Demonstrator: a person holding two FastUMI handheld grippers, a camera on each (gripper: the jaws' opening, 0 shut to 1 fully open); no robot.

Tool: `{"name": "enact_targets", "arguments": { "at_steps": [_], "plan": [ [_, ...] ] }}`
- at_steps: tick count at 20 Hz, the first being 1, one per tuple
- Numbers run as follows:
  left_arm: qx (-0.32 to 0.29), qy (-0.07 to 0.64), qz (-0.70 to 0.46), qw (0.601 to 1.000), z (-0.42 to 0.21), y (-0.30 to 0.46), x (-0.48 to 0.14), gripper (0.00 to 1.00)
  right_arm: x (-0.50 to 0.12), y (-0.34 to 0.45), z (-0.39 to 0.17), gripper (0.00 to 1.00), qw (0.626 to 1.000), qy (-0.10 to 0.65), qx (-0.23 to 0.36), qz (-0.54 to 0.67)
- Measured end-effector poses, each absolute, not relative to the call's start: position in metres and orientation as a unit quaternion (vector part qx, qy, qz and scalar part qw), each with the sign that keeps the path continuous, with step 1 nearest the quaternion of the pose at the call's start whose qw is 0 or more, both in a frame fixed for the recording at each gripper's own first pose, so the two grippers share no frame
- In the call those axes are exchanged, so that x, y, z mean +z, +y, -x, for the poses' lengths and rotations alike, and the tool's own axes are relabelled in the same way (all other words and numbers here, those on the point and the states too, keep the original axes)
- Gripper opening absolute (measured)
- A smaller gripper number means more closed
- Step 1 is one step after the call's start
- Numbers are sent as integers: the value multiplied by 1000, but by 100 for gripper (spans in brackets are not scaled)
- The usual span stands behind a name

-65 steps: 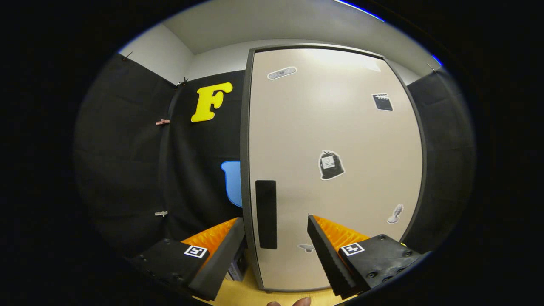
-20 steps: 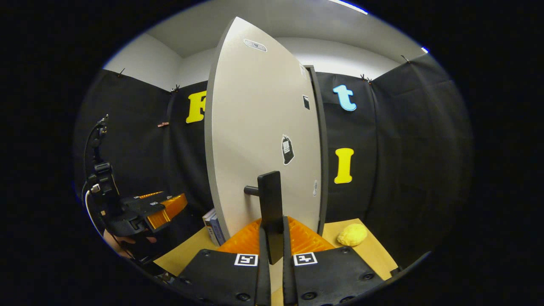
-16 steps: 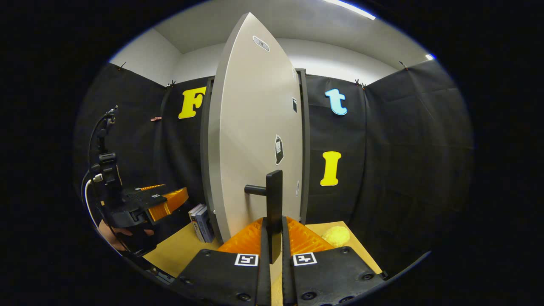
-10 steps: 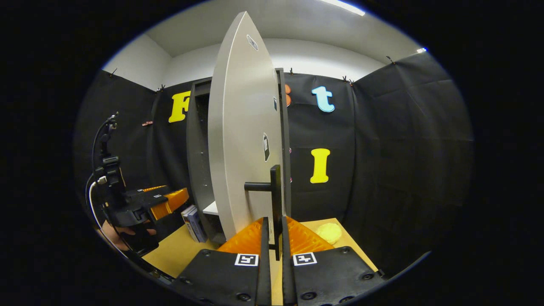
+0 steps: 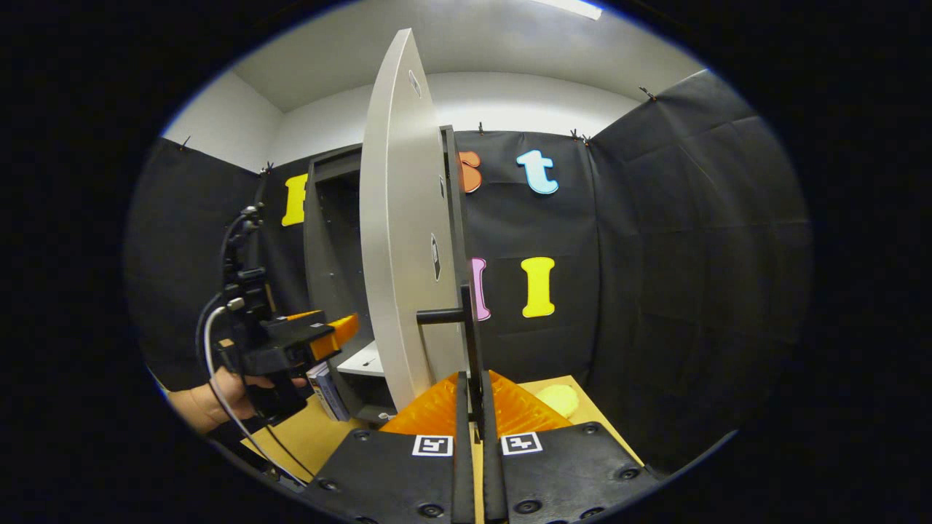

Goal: Open the cabinet door with the right hand, grasp the bottle in the cabinet with the left hand and place it on the coaster, then close the cabinet door with the right hand.

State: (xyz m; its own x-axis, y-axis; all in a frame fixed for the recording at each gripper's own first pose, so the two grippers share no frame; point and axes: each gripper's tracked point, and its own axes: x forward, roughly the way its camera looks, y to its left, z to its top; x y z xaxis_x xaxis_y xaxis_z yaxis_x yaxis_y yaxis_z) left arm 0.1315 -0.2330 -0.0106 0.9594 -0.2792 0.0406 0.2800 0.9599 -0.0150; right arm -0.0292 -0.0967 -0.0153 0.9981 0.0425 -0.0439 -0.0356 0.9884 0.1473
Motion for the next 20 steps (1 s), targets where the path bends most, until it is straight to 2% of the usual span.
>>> {"name": "enact_targets", "arguments": {
  "at_steps": [2, 4, 5, 6, 8, 9, 10, 17, 20],
  "plan": [
    [-137, -15, 13, 990, -154, -246, -14, 95, -12, -105, 37, 10, 997, 15, 18, -68],
    [-136, -1, 21, 990, -180, -259, -28, 94, -11, -120, 48, 22, 998, 9, 1, -64],
    [-133, 7, 24, 991, -193, -262, -36, 94, -12, -132, 53, 39, 998, 4, -17, -59],
    [-128, 13, 24, 991, -205, -265, -42, 94, -13, -144, 56, 51, 998, 1, -32, -54],
    [-122, 14, 24, 992, -228, -273, -51, 94, -21, -168, 63, 99, 997, 1, -70, -36],
    [-117, 13, 19, 993, -240, -273, -56, 94, -22, -179, 65, 95, 996, -3, -87, -30],
    [-108, 15, 11, 994, -254, -271, -63, 94, -25, -184, 66, 96, 995, -1, -98, -28],
    [-72, 43, 2, 996, -314, -272, -105, 94, -39, -208, 60, 98, 993, 13, -112, -35],
    [-75, 43, -2, 996, -333, -280, -112, 94, -46, -217, 52, 98, 992, 20, -115, -38]
  ]
}}
